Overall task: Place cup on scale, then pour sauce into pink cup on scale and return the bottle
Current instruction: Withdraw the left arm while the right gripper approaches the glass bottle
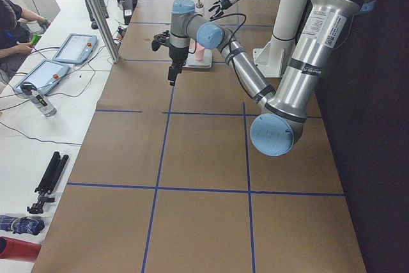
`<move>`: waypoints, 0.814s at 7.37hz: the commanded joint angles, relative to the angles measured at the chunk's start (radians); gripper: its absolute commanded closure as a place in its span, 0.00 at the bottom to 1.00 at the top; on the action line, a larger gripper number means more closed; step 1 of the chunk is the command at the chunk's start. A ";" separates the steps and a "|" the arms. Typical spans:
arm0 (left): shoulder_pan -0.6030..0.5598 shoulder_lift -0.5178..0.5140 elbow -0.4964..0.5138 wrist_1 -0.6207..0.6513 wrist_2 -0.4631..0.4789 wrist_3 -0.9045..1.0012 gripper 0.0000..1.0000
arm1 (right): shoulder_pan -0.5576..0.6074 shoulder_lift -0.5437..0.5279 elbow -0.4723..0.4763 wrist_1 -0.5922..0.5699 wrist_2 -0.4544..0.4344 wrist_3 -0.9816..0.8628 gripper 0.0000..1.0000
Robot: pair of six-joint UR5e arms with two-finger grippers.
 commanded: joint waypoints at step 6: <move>-0.013 0.003 0.024 0.001 0.000 0.063 0.00 | 0.068 0.090 -0.081 0.000 0.001 -0.048 0.00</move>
